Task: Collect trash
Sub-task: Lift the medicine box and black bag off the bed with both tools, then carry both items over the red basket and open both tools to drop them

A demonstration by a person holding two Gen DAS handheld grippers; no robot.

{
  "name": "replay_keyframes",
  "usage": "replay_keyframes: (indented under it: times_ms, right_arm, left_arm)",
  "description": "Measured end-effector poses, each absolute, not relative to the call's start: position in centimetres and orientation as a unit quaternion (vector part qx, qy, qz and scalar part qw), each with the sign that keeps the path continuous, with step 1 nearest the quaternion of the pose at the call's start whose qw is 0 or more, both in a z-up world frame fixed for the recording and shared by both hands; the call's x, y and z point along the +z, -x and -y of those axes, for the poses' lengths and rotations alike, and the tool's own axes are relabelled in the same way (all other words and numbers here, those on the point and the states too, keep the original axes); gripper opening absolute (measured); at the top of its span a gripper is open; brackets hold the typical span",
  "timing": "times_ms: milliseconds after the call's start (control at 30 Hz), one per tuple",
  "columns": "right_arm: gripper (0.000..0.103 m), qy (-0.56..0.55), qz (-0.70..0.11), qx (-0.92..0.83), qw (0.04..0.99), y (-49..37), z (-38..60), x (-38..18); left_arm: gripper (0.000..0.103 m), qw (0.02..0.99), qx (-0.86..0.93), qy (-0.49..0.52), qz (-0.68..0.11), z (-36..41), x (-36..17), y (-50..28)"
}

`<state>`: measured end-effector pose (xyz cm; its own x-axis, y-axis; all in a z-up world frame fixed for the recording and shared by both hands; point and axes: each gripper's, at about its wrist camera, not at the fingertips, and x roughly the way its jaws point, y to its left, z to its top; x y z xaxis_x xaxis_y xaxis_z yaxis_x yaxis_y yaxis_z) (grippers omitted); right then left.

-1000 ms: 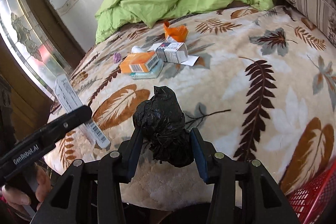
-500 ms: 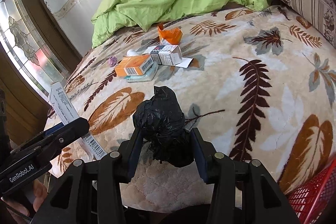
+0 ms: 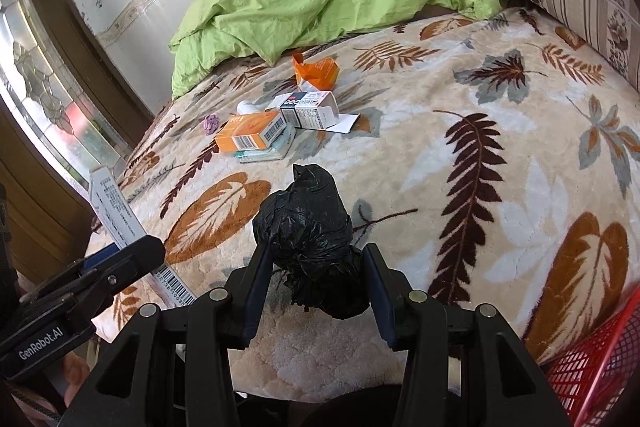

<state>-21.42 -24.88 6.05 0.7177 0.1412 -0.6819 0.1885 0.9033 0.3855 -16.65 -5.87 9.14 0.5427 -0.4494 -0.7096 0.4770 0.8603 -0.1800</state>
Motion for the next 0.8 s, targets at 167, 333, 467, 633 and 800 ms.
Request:
replay_keyframes:
  times_ms: [167, 333, 467, 633, 800]
  right_arm:
    - [0.049, -0.235, -0.373, -0.011, 0.898, 22.4, 25.6, 6.6]
    - [0.049, -0.251, -0.359, -0.011, 0.899, 23.5, 26.7, 7.7]
    - [0.049, -0.262, -0.347, -0.015, 0.900, 24.2, 27.6, 8.6]
    - [0.049, -0.273, -0.332, -0.027, 0.902, 25.4, 29.1, 9.5]
    - [0.049, -0.282, -0.322, -0.047, 0.903, 27.2, 30.9, 10.1]
  left_arm:
    - [0.055, 0.873, -0.276, -0.026, -0.401, 6.7, 9.5, 17.3]
    - [0.055, 0.870, -0.290, -0.034, -0.398, 7.7, 10.0, 17.7]
    - [0.055, 0.867, -0.300, -0.039, -0.395, 8.4, 10.4, 17.9]
    - [0.055, 0.864, -0.315, -0.046, -0.390, 9.5, 11.1, 18.3]
    - [0.055, 0.856, -0.338, -0.056, -0.386, 11.3, 11.7, 18.9]
